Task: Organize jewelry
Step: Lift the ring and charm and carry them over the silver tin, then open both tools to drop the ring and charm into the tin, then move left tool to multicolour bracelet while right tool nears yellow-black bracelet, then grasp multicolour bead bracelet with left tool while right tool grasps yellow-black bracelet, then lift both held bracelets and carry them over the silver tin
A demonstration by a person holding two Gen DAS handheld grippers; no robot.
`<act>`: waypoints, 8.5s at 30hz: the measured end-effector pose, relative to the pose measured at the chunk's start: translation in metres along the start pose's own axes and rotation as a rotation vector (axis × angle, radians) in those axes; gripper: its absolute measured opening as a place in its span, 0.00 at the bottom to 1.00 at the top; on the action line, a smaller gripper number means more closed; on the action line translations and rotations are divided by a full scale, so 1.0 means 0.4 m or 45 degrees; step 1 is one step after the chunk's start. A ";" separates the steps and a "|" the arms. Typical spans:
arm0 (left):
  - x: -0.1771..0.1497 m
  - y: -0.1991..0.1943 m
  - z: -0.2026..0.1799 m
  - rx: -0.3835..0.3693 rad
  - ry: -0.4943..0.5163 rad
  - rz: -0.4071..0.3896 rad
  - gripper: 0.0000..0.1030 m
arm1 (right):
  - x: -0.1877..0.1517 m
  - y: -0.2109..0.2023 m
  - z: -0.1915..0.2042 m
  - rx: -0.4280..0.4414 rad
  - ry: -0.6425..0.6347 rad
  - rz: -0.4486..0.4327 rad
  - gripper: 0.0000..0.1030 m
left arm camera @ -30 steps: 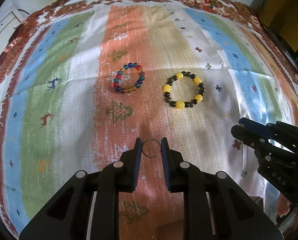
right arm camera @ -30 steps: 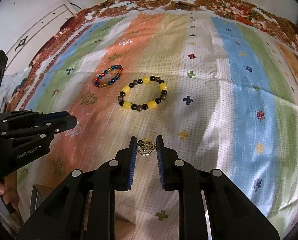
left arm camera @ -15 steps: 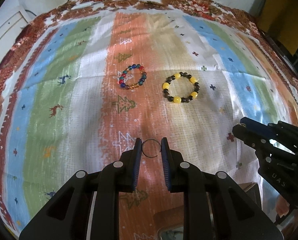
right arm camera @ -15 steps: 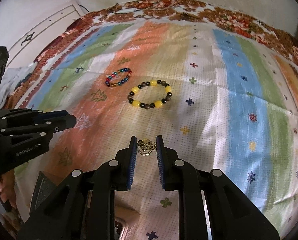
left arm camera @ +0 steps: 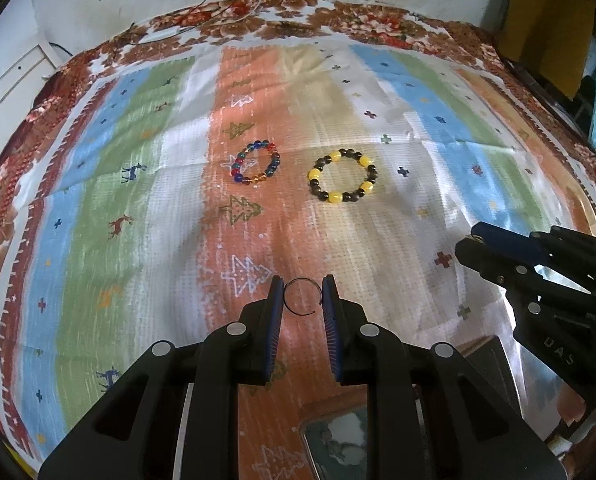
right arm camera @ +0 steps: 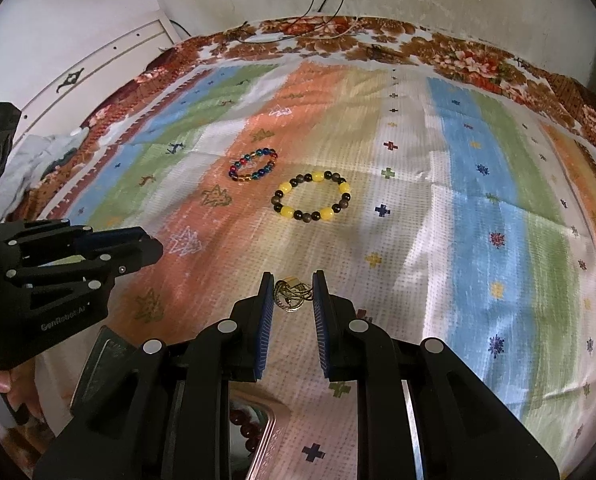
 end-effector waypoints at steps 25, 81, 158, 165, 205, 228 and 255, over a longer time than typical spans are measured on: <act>-0.081 -0.099 -0.047 -0.072 0.046 -0.095 0.19 | -0.058 -0.096 0.025 0.048 -0.032 -0.096 0.19; -0.075 -0.138 0.028 0.034 -0.043 -0.172 0.58 | -0.066 -0.090 0.002 -0.019 0.030 -0.094 0.53; 0.246 0.302 0.275 0.224 -0.162 0.058 0.65 | 0.172 0.347 -0.070 -0.050 0.156 0.163 0.54; 0.251 0.327 0.270 0.236 -0.125 0.069 0.50 | 0.167 0.359 -0.063 -0.093 0.124 0.165 0.45; 0.228 0.138 0.150 -0.025 -0.083 -0.046 0.09 | 0.158 0.162 -0.039 -0.021 0.041 -0.024 0.10; 0.139 -0.036 0.037 -0.113 -0.031 -0.189 0.09 | 0.120 -0.021 -0.024 0.005 0.047 -0.211 0.10; -0.017 -0.201 -0.063 -0.200 0.043 -0.306 0.09 | 0.009 -0.228 0.014 0.093 0.008 -0.366 0.10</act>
Point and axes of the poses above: each gripper's, at about its wrist camera, not at the fingertips, and y roughly the way its jaws point, z to its left, x to its top, the point moved 1 cm from there along y, roughly the way its jaws point, and after that the axes turned 10 degrees about -x, right-handed, at the moved point
